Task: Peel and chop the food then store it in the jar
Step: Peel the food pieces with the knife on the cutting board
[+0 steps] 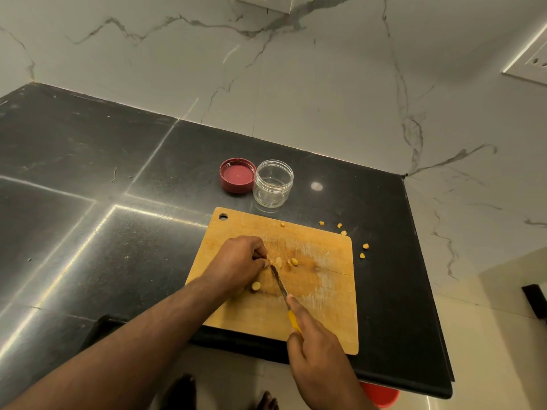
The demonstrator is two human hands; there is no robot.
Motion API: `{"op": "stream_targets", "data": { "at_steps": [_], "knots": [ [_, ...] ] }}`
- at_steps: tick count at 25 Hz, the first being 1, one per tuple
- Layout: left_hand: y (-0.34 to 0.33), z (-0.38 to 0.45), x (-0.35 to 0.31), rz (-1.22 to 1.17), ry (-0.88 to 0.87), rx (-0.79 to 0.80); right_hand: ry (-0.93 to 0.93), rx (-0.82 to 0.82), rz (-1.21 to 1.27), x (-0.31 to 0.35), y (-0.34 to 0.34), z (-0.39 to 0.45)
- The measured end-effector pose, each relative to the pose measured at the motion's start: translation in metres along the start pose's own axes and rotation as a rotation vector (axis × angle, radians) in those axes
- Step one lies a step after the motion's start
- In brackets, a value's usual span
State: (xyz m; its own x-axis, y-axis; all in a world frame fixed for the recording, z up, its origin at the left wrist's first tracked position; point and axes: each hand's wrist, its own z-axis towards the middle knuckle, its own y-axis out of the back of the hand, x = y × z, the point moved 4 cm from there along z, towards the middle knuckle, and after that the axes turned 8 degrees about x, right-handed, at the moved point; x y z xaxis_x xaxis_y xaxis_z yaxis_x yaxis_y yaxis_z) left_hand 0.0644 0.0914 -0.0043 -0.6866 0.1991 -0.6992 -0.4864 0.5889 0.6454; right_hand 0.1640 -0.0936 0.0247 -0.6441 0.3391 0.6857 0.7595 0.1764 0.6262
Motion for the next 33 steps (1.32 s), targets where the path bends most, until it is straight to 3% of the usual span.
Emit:
{"op": "stream_targets", "data": {
  "at_steps": [6, 17, 33],
  "knots": [
    [0.000, -0.001, 0.001, -0.014, -0.002, 0.002, -0.069, 0.001, 0.129, -0.005, 0.011, -0.004],
    [-0.001, -0.001, 0.000, 0.025, -0.012, -0.030, 0.023, -0.028, -0.066, 0.012, 0.007, 0.032],
    [-0.001, 0.000, 0.001, 0.087, -0.076, -0.049, 0.062, 0.036, -0.112, 0.011, 0.007, 0.044]
  ]
}}
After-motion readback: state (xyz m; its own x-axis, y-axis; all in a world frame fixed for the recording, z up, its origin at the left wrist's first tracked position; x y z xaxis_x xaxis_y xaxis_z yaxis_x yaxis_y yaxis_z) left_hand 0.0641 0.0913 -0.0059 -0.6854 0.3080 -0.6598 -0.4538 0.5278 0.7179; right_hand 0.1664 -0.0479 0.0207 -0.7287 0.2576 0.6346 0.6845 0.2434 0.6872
